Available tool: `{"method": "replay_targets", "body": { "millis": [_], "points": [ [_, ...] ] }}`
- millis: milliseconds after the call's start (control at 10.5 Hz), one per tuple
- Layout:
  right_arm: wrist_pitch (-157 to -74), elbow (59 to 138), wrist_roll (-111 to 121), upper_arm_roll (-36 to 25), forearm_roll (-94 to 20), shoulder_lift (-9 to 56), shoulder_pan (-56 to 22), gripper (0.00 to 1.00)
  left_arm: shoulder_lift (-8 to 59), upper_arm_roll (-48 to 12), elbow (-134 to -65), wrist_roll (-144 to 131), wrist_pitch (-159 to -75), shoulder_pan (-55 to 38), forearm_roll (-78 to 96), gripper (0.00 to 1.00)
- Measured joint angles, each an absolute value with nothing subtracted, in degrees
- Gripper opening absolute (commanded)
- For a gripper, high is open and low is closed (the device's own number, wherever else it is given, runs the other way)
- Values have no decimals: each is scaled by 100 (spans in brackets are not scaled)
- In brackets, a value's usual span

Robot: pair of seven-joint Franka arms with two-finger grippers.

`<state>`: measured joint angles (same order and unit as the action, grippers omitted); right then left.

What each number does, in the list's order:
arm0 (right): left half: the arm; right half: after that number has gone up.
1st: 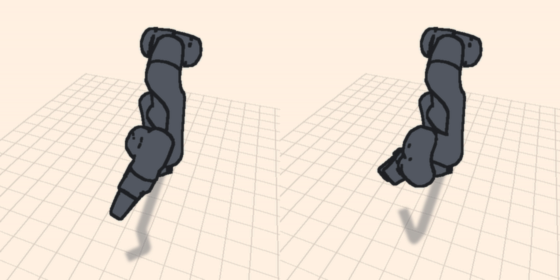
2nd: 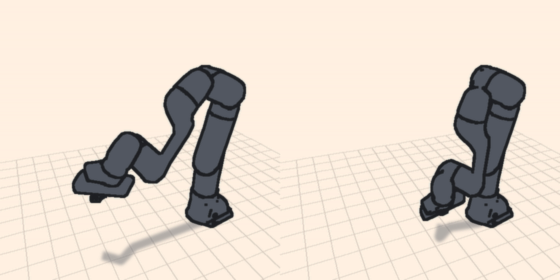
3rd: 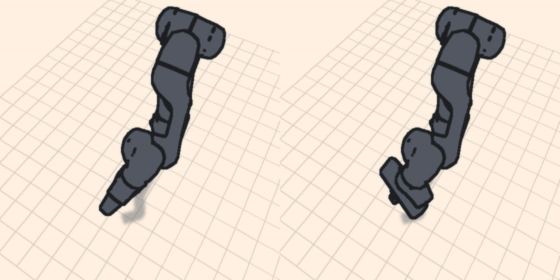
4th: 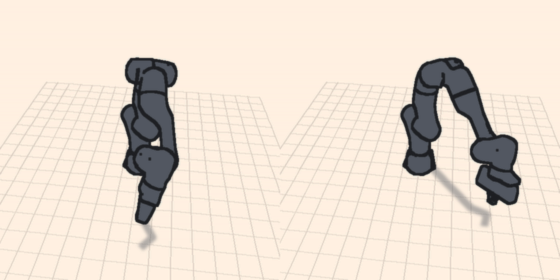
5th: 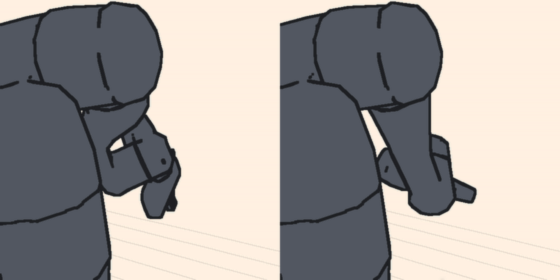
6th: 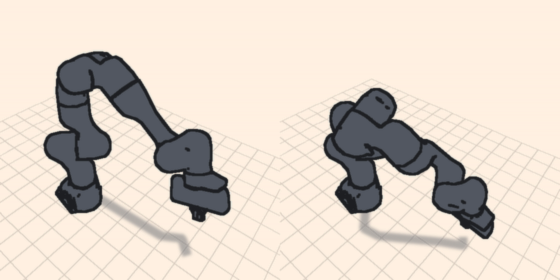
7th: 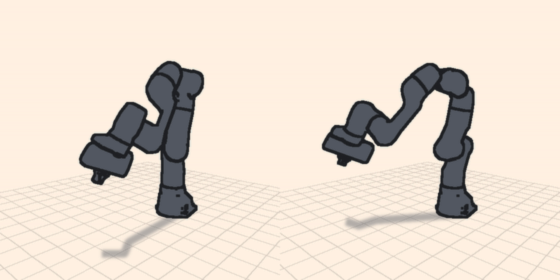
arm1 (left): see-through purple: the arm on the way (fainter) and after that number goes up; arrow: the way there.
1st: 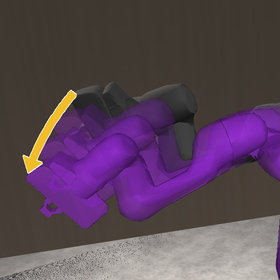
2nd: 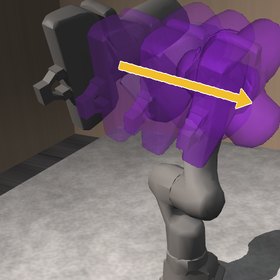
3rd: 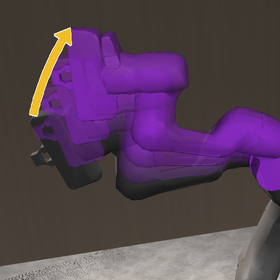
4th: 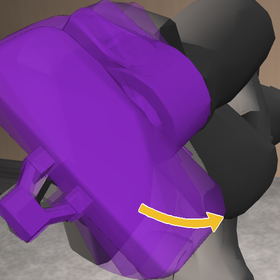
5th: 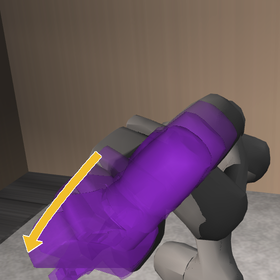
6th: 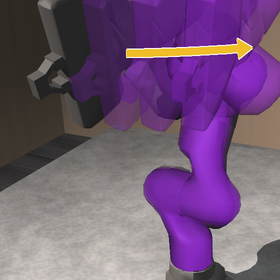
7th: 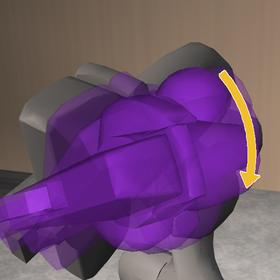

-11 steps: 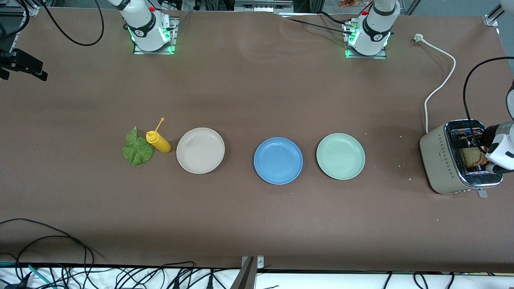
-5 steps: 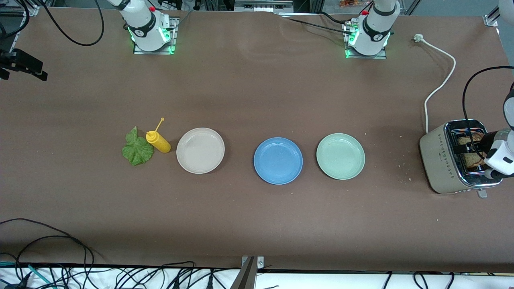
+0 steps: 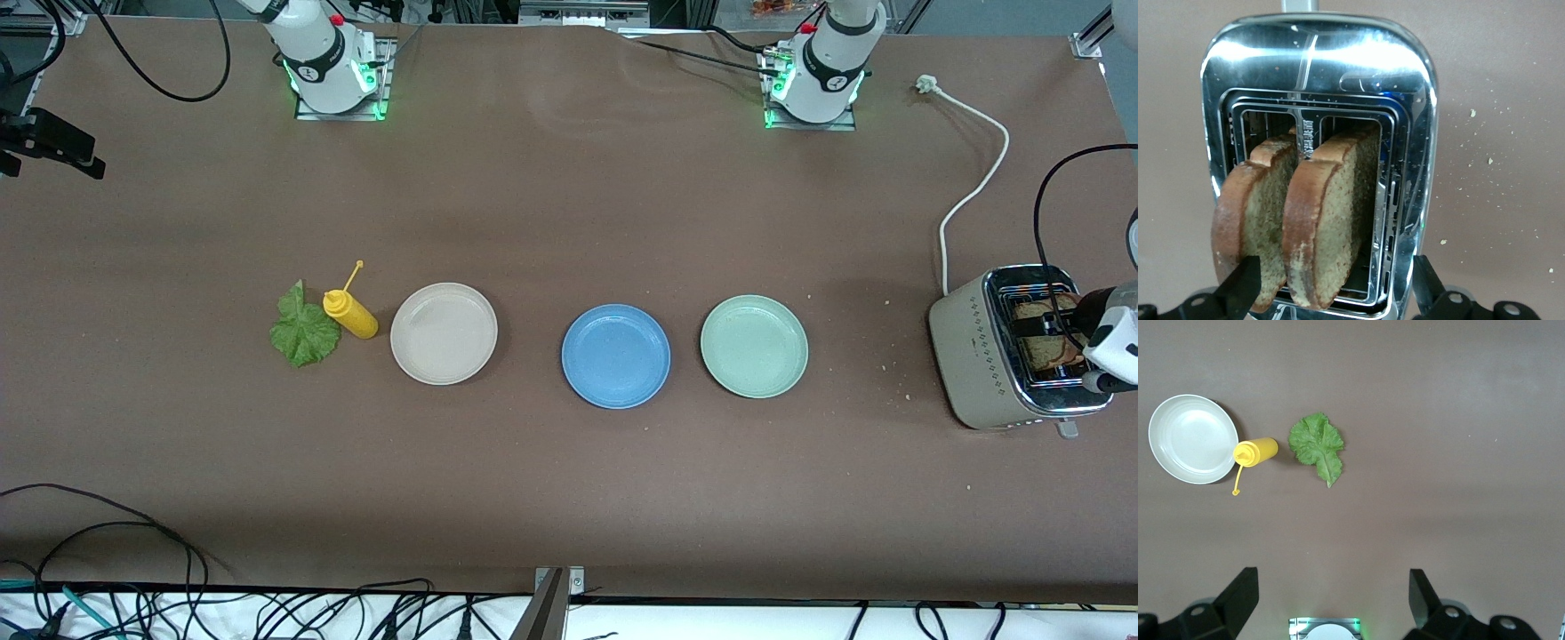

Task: Make sandwich in blue plate with both arms
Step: 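Reach the left gripper down to the bread slice in the toaster, then grasp the bread slice with the left gripper and lift it out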

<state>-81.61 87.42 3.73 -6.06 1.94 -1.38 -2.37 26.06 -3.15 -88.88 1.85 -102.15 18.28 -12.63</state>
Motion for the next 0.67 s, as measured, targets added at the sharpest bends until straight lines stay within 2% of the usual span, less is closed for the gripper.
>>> {"method": "replay_targets", "body": {
  "millis": [95,380,475,665],
  "points": [
    [-8161,8742,373,-607,194,-138,-237,100,2618,-315,-8888,200,-10215,1840,-1263,79],
    [-8161,8742,373,-607,194,-137,-237,100,2701,-338,-8888,222,-10218,1839,-1263,28],
    [-8161,8742,373,-607,194,-138,-237,100,2705,-350,-8888,233,-10220,1838,-1263,20],
    [-8161,8743,373,-607,194,-137,-237,100,2705,-374,-8868,257,-10220,1838,-1263,19]
  ]
}}
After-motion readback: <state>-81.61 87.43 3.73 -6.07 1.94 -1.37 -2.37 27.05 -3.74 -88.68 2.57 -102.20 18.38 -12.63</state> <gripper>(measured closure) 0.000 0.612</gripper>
